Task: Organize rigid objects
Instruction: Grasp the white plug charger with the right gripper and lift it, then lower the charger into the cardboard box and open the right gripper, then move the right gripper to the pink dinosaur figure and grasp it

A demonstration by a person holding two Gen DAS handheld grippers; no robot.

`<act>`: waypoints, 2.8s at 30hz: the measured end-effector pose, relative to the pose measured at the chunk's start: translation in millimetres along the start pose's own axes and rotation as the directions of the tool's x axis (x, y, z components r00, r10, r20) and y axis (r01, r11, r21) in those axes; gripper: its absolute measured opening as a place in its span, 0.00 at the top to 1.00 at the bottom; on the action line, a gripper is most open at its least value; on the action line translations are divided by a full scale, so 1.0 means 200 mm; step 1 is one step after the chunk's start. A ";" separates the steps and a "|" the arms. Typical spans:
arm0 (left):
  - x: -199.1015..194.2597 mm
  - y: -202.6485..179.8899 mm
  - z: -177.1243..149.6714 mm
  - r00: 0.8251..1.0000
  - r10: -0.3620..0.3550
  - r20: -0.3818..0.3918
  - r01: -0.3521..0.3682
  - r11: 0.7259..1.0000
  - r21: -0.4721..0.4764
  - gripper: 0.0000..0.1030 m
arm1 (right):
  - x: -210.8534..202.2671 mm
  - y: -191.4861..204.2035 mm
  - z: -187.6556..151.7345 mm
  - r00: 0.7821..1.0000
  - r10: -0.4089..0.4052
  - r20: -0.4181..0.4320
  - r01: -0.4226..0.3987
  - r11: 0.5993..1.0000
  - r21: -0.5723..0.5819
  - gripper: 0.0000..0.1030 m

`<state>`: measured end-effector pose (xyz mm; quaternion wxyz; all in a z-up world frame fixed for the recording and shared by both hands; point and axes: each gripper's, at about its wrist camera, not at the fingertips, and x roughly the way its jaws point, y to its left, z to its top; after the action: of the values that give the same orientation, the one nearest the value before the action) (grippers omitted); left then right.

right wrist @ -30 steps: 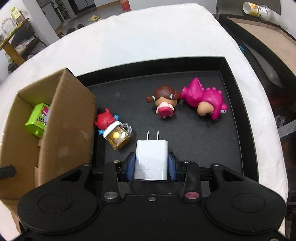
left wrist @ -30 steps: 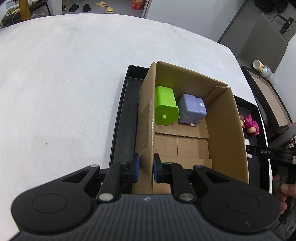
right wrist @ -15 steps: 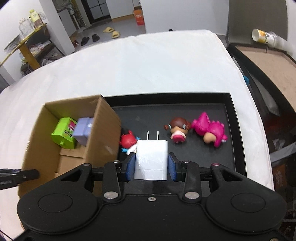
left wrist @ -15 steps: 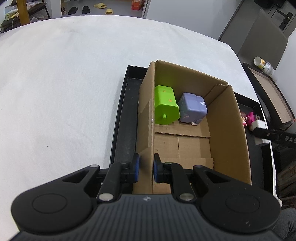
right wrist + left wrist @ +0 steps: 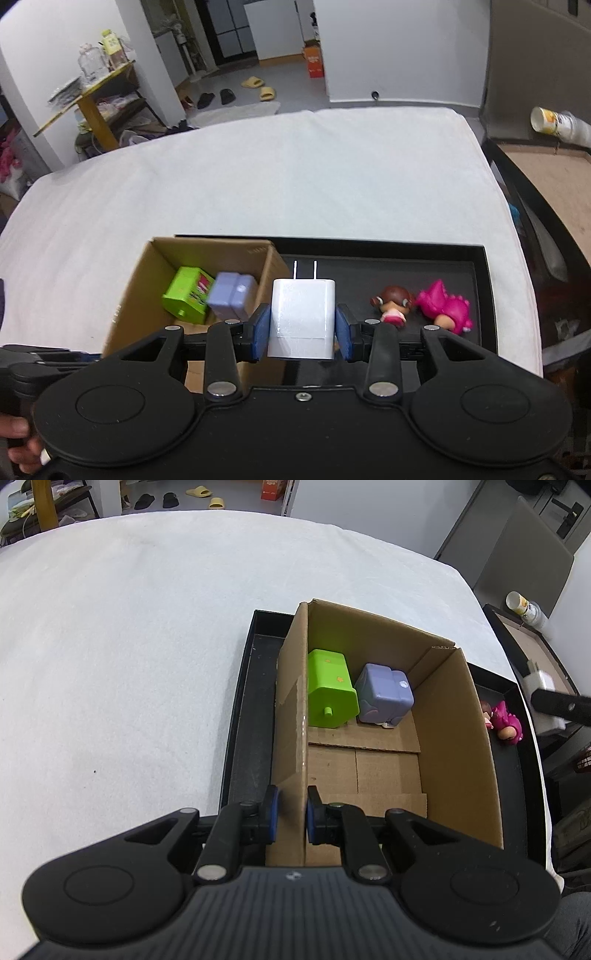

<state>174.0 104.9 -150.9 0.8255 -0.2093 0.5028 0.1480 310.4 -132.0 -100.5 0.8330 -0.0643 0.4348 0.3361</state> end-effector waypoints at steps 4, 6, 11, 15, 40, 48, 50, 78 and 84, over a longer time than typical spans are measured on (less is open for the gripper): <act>0.00 0.00 0.00 1.000 0.002 0.000 -0.002 1.000 0.000 0.87 | -0.02 0.05 0.03 1.000 0.018 0.017 -0.017 0.999 -0.027 0.64; 0.00 0.00 0.00 1.000 0.001 0.000 -0.001 1.000 -0.001 0.87 | -0.03 0.06 0.03 0.999 0.030 0.021 -0.029 0.999 -0.041 0.64; 0.01 -0.01 0.00 1.000 0.005 -0.003 -0.005 1.000 0.004 0.87 | -0.01 0.12 0.05 0.998 0.052 0.021 -0.051 0.997 -0.063 0.64; 0.01 0.00 0.01 1.000 0.000 -0.003 0.001 1.000 0.003 0.87 | 0.01 0.16 0.05 0.998 0.065 0.015 -0.064 0.994 -0.083 0.64; 0.01 0.03 0.01 1.000 -0.027 -0.009 0.027 0.999 -0.016 0.86 | 0.30 0.32 0.07 1.000 0.000 -0.012 -0.003 0.983 -0.184 0.63; 0.02 0.05 0.01 0.999 -0.033 -0.012 0.032 0.999 -0.020 0.85 | 0.21 0.27 0.05 1.000 0.007 0.018 -0.004 0.988 -0.153 0.62; 0.02 0.04 0.01 0.999 -0.030 -0.012 0.030 0.999 -0.019 0.86 | 0.18 0.25 0.04 1.000 0.011 0.022 -0.008 0.990 -0.139 0.62; 0.02 0.03 0.01 1.000 -0.026 -0.017 0.025 0.999 -0.022 0.85 | 0.13 -0.17 -0.09 0.994 -0.111 0.000 0.111 0.994 0.010 0.53; 0.02 0.03 0.01 1.000 -0.025 -0.017 0.024 0.999 -0.021 0.85 | 0.20 -0.29 -0.10 0.988 -0.151 -0.018 0.151 0.988 0.015 0.52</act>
<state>175.4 111.0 -154.2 0.8209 -0.2251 0.5055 0.1413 347.8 -165.5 -154.2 0.8528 -0.0932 0.4384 0.2680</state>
